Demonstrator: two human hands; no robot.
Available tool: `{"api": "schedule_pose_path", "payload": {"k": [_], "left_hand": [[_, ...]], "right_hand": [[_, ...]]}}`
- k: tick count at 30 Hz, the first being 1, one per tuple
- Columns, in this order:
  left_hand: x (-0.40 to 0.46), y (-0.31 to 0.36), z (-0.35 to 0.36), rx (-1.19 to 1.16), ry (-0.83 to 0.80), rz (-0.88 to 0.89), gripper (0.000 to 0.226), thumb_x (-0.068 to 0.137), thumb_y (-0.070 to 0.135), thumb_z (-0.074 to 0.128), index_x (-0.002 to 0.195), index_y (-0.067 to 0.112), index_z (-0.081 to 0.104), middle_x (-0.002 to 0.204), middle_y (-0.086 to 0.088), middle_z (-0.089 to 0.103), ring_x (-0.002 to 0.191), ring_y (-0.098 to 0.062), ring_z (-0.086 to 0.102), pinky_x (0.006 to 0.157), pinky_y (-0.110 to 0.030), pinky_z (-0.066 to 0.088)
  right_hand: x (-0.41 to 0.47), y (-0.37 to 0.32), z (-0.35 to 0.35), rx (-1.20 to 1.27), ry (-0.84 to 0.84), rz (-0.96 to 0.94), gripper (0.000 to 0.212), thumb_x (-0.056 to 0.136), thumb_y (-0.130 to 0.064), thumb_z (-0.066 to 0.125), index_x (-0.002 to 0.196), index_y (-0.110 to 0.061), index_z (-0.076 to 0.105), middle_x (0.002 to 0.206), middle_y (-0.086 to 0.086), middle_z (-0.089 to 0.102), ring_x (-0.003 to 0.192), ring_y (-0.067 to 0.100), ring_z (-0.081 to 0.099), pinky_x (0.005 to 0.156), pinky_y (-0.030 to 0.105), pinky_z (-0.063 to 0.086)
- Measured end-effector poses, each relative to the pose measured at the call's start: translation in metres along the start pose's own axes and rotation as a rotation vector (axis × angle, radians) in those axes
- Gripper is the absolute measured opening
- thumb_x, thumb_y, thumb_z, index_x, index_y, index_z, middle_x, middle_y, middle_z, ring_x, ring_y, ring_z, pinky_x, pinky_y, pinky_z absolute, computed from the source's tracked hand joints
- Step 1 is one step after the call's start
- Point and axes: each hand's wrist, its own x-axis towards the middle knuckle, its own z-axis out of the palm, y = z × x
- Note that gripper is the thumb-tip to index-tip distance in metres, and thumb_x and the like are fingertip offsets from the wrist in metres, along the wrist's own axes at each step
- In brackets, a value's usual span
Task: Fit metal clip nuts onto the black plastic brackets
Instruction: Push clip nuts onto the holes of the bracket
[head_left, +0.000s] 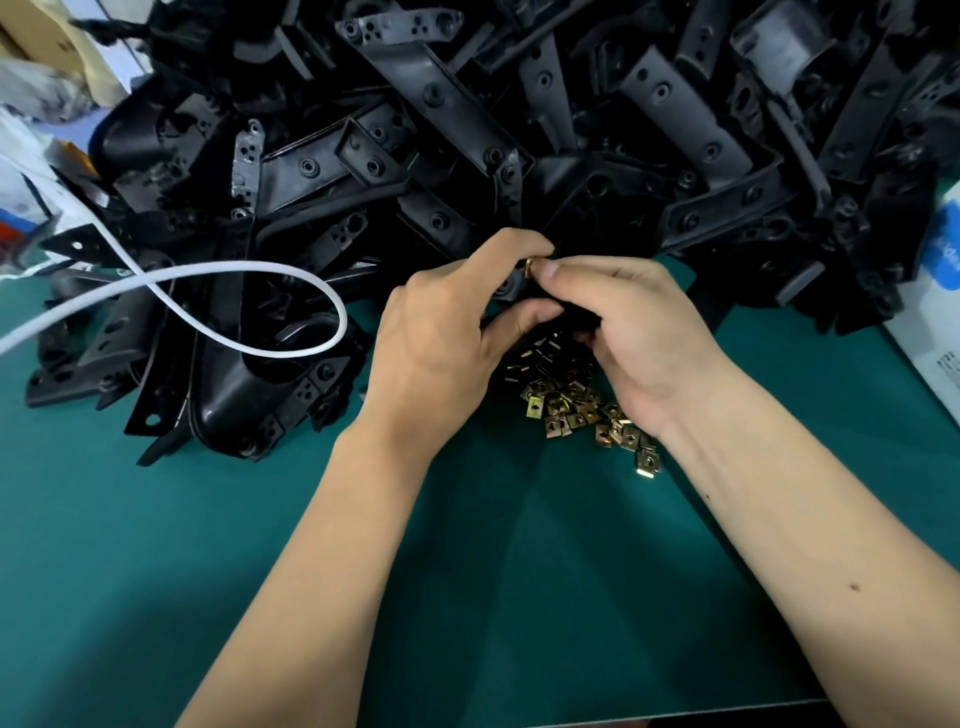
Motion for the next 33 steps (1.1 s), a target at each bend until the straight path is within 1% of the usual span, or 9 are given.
{"api": "schedule_pose_path", "payload": {"k": [2, 5, 8, 12, 16, 19, 22, 27, 33], "left_hand": [[0.0006, -0.0002, -0.0006, -0.022, -0.008, -0.009, 0.03, 0.098, 0.043, 0.069, 0.12, 0.022, 0.066, 0.076, 0.006, 0.062, 0.062, -0.015, 0.053, 0.057, -0.039, 0.05], [0.0018, -0.0019, -0.0007, -0.096, -0.044, -0.029, 0.028, 0.097, 0.041, 0.071, 0.115, 0.02, 0.067, 0.083, 0.003, 0.067, 0.068, -0.019, 0.061, 0.062, -0.042, 0.052], [0.0023, -0.003, -0.0004, -0.138, -0.062, -0.035, 0.028, 0.095, 0.043, 0.072, 0.115, 0.024, 0.066, 0.082, 0.003, 0.069, 0.068, -0.025, 0.063, 0.063, -0.044, 0.052], [0.0024, -0.0043, -0.0011, -0.156, -0.085, -0.031, 0.031, 0.094, 0.047, 0.073, 0.118, 0.029, 0.065, 0.083, 0.003, 0.07, 0.069, -0.026, 0.064, 0.064, -0.043, 0.054], [0.0019, -0.0041, -0.0012, -0.126, -0.083, -0.019, 0.029, 0.095, 0.046, 0.073, 0.117, 0.029, 0.061, 0.073, 0.005, 0.06, 0.057, -0.021, 0.052, 0.054, -0.026, 0.04], [0.001, -0.0026, -0.0011, -0.097, -0.083, -0.024, 0.031, 0.097, 0.046, 0.071, 0.117, 0.027, 0.057, 0.069, 0.005, 0.054, 0.056, -0.017, 0.047, 0.054, -0.019, 0.033], [0.0006, -0.002, -0.001, -0.104, -0.09, -0.041, 0.029, 0.098, 0.043, 0.071, 0.115, 0.024, 0.056, 0.068, 0.01, 0.054, 0.056, -0.013, 0.049, 0.053, -0.014, 0.031], [-0.0009, -0.0001, 0.0, -0.084, -0.067, -0.05, 0.024, 0.098, 0.042, 0.069, 0.108, 0.025, 0.055, 0.061, 0.022, 0.048, 0.049, -0.006, 0.043, 0.046, -0.011, 0.026], [0.0003, 0.0011, 0.0005, -0.111, -0.063, -0.054, 0.023, 0.099, 0.038, 0.069, 0.104, 0.02, 0.056, 0.058, 0.013, 0.046, 0.047, -0.007, 0.04, 0.045, -0.01, 0.025]], "right_hand": [[0.0002, 0.0005, 0.0008, -0.048, -0.015, -0.006, 0.023, 0.093, -0.025, 0.071, 0.08, -0.007, 0.078, 0.088, 0.009, 0.079, 0.105, 0.018, 0.072, 0.115, 0.049, 0.04], [0.001, -0.0013, -0.0005, -0.07, -0.044, 0.015, 0.02, 0.089, -0.027, 0.073, 0.078, -0.012, 0.079, 0.086, 0.006, 0.078, 0.105, 0.018, 0.071, 0.111, 0.046, 0.041], [0.002, -0.0037, -0.005, -0.062, -0.029, 0.045, 0.012, 0.083, -0.029, 0.077, 0.085, -0.018, 0.082, 0.096, 0.004, 0.08, 0.119, 0.027, 0.066, 0.115, 0.058, 0.038], [0.0016, -0.006, -0.0055, -0.042, -0.022, 0.06, 0.004, 0.086, -0.021, 0.078, 0.084, -0.022, 0.082, 0.097, 0.002, 0.079, 0.118, 0.03, 0.066, 0.117, 0.065, 0.035], [0.0021, -0.0056, -0.0035, -0.047, -0.016, 0.059, 0.004, 0.077, -0.029, 0.08, 0.08, -0.026, 0.082, 0.092, -0.003, 0.078, 0.111, 0.023, 0.065, 0.11, 0.055, 0.04], [0.0025, -0.0037, -0.0038, -0.057, -0.001, 0.034, 0.005, 0.084, -0.022, 0.079, 0.082, -0.025, 0.083, 0.089, -0.002, 0.079, 0.104, 0.016, 0.07, 0.107, 0.042, 0.043], [0.002, -0.0041, -0.0039, -0.088, 0.009, 0.003, 0.004, 0.086, -0.02, 0.08, 0.083, -0.022, 0.083, 0.088, 0.002, 0.079, 0.104, 0.016, 0.072, 0.113, 0.043, 0.044], [0.0024, -0.0068, -0.0049, -0.105, -0.036, 0.013, 0.015, 0.089, -0.015, 0.076, 0.076, -0.02, 0.079, 0.08, -0.002, 0.075, 0.096, 0.011, 0.07, 0.107, 0.039, 0.045], [0.002, -0.0092, -0.0082, -0.15, -0.098, 0.043, 0.014, 0.093, -0.019, 0.072, 0.082, -0.017, 0.079, 0.084, 0.004, 0.077, 0.099, 0.018, 0.072, 0.111, 0.046, 0.047]]}}
